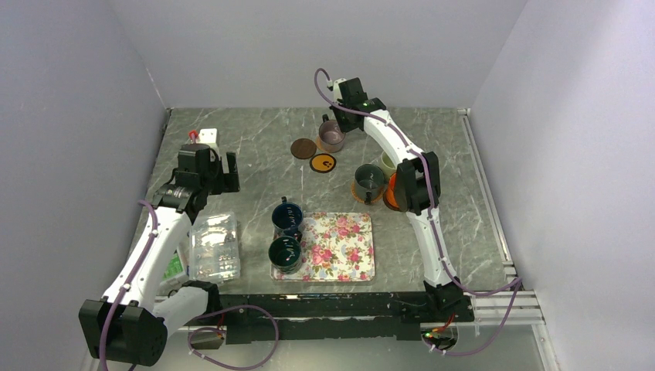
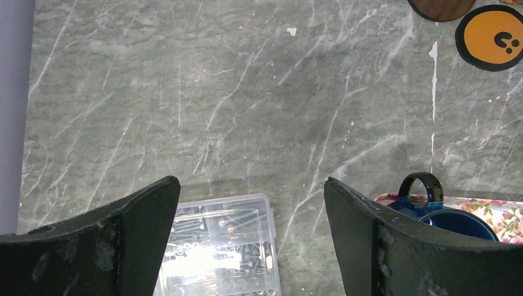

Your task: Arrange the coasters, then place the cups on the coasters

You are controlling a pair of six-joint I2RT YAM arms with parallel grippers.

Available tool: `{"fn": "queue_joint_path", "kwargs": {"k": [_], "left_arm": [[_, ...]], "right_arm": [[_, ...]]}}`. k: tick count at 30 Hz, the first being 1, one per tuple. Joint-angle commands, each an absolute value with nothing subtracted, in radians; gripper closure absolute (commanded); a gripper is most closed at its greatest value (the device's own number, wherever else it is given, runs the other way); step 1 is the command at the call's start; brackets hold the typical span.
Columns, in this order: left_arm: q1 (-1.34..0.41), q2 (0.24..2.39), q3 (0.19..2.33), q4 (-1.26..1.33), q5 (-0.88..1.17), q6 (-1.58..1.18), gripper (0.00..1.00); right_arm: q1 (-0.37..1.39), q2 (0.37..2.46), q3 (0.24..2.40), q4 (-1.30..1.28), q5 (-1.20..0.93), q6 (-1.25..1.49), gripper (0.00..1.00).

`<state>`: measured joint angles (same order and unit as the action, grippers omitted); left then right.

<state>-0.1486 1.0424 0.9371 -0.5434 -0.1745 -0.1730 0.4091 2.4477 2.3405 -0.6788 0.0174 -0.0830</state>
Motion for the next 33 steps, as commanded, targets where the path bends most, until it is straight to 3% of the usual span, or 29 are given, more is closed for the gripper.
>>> {"fn": "queue_joint_path", "kwargs": {"k": [1, 33], "left_arm": [[-0.153, 1.036, 0.97, -0.526, -0.183, -0.166, 0.06], [-0.153, 1.038, 0.971, -0.526, -0.183, -0.164, 0.06]], "right_arm": [[0.406, 2.389, 2.404, -0.577, 0.006, -0.084, 1.0], [0.401, 2.442, 2.407, -0.563, -0.02, -0.083, 1.0]]}}
